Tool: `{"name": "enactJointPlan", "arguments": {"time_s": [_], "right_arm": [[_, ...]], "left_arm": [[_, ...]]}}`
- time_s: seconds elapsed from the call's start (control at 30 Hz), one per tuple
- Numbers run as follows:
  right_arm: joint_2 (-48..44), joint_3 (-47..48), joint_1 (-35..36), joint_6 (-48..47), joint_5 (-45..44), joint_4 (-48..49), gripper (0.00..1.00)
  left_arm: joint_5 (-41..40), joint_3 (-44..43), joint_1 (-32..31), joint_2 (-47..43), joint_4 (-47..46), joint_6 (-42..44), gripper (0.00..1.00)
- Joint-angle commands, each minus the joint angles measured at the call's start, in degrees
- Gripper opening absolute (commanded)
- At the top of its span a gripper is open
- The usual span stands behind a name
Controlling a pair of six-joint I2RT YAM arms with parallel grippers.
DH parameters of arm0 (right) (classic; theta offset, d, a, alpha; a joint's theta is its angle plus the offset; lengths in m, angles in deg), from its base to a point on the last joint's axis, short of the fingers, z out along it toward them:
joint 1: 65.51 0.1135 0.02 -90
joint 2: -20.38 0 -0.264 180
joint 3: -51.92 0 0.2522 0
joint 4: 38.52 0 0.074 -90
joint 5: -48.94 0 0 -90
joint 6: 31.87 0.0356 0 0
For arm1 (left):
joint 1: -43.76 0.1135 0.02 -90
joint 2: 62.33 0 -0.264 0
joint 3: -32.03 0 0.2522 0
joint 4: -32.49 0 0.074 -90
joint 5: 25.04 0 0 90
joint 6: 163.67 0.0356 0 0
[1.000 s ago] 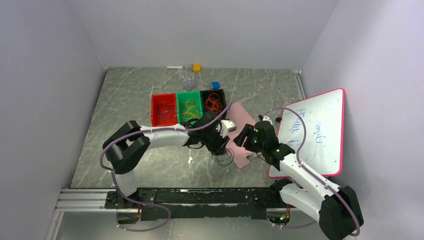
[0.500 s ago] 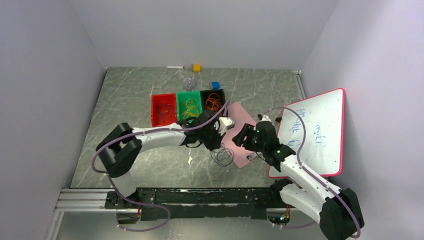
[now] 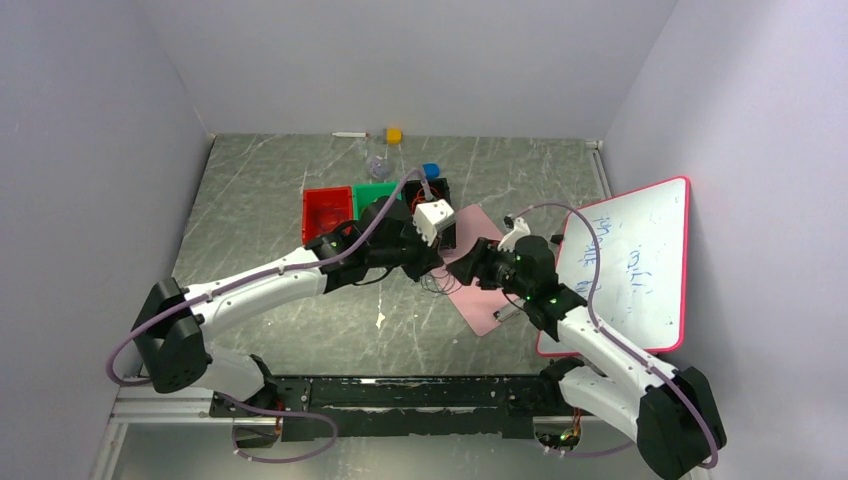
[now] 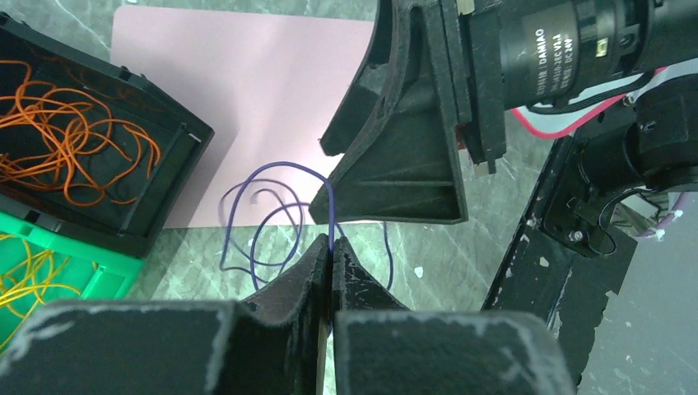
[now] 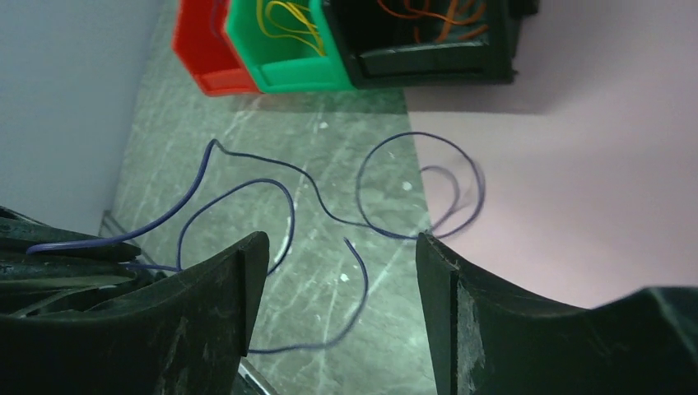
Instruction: Untangle the cables
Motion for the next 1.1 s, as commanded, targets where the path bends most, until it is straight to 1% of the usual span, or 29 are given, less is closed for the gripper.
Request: {"name": "enactJointPlan", "arguments": {"time_s": [0.0,0.13,0.17,0.27,0.4,0.47,0.57,0.6,0.73,0.8,0.93,1.07], "right_arm": [[2.1,-0.2,0.4,1.1,5.5,10.9,0.7],[4.1,0.1,1.1,1.9,6.7,14.6,0.7],[4.7,0.4,2.7,1.7,6.8,14.9,0.7],[7.1,1.4,4.3,1.5,6.6,14.6,0.7],[9.7,2.4,6.1,2.0,2.3,11.9,0.66],[10.9,2.7,6.4,3.0,-0.7,9.9,0.61],[12.0,2.2,6.5,4.7,-3.6,8.4,0.49],[12.3,2.1,6.5,5.4,-4.7,7.7,0.41],[13.0,1.6,6.5,6.3,-6.9,6.0,0.21],[13.4,1.6,6.4,6.5,-7.6,5.2,0.13],[13.8,1.6,6.5,6.6,-9.2,3.7,0.1],[13.6,1.6,6.5,6.6,-10.5,2.5,0.09]], "left_arm": [[-1.8,-1.1,-0.3,-2.1,0.5,-1.3,0.07],[-2.4,-1.3,-0.3,-2.5,0.7,-1.5,0.07],[-2.5,-1.3,-0.2,-2.6,0.7,-1.6,0.07],[-2.5,-1.5,-0.3,-2.9,0.1,-2.0,0.07],[-4.4,-2.9,-0.2,-3.6,0.8,-2.4,0.07],[-5.6,-3.8,-0.2,-4.5,1.2,-2.7,0.07],[-6.8,-5.0,-0.2,-6.1,1.6,-2.8,0.07],[-7.2,-5.3,-0.2,-6.8,1.8,-2.8,0.07],[-8.8,-6.6,-0.1,-8.9,2.6,-2.7,0.07],[-9.2,-7.5,0.1,-9.6,3.2,-2.6,0.07],[-9.5,-9.1,0.6,-10.5,4.1,-2.6,0.07],[-8.8,-10.7,1.2,-10.8,5.0,-2.6,0.07]]}}
